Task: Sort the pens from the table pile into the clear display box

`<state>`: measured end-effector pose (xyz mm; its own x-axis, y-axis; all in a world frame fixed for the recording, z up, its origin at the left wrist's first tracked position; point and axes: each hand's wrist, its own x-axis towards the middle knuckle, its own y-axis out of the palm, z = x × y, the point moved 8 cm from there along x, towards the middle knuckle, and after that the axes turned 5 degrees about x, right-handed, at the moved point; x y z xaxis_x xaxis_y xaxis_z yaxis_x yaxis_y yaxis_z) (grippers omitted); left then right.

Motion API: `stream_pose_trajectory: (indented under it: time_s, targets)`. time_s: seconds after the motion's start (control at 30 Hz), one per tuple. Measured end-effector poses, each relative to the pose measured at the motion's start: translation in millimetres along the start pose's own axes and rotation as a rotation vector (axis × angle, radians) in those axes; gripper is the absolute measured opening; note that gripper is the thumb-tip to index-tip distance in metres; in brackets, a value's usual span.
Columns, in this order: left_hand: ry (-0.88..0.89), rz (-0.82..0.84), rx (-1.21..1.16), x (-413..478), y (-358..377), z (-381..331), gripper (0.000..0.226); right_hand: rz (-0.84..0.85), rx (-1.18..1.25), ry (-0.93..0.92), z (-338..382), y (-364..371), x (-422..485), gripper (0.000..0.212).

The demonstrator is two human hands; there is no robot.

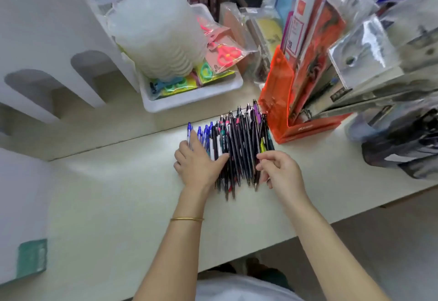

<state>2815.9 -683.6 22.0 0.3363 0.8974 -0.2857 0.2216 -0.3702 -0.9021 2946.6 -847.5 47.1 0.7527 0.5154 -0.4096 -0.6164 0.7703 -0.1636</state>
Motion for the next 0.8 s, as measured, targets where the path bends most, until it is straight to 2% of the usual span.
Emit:
stream_pose_trajectory:
  time_s: [0.17, 0.33, 0.47, 0.6, 0.8]
  targets:
    - [-0.085, -0.021, 0.032, 0.6, 0.9, -5.4, 0.099, 0.070, -0.029, -0.015, 4.7, 0.3, 12.2, 0.025]
    - [-0.127, -0.114, 0.085, 4.0, -5.8, -3.1, 0.077, 0.119, -0.035, -0.031, 8.3, 6.1, 14.7, 0.025]
    - [-0.151, -0.095, 0.095, 17.3, -12.9, 0.8, 0.054, 0.143, -0.044, -0.031, 9.4, 13.6, 14.8, 0.026]
    - [-0.192, -0.036, 0.076, 25.5, -18.2, 2.6, 0.043, 0.169, -0.047, -0.021, 13.5, 22.9, 14.3, 0.025]
    - [-0.156, -0.025, 0.070, 25.1, -29.8, 8.5, 0.030, 0.207, -0.052, -0.049, 21.9, 36.4, 13.2, 0.025]
